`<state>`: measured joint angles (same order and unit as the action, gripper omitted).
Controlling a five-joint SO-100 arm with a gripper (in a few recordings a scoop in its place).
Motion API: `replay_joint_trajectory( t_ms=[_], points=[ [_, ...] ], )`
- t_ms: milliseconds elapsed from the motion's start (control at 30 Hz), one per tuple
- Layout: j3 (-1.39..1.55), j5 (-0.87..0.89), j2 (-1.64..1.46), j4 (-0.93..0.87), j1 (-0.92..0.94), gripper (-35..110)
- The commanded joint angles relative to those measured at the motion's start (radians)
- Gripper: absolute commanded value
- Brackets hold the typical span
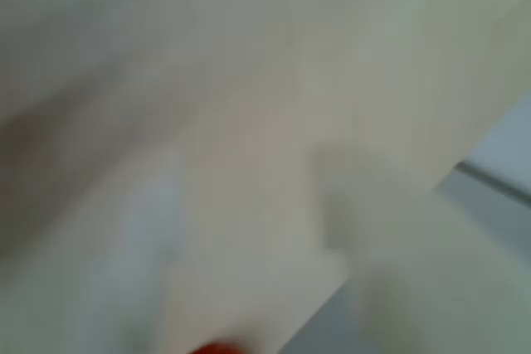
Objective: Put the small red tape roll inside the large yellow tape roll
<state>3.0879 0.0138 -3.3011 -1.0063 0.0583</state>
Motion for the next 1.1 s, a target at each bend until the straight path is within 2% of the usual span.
replay_joint_trajectory(
  t_ms=[0, 200, 300, 500, 767, 1067],
  points=[
    [-0.183, 0.021, -0.023, -0.015, 0.028, 14],
    [-0.537, 0.051, 0.446, 0.026, 0.152, 14],
    [-0.652, 0.080, 0.537, 0.023, 0.236, 15],
    [-0.884, 0.103, 0.788, -0.127, 0.437, 15],
    [-0.882, 0.049, 0.900, -0.258, 0.672, 17],
    [-0.795, 0.043, 0.996, -0.206, 0.678, 17]
  ],
)
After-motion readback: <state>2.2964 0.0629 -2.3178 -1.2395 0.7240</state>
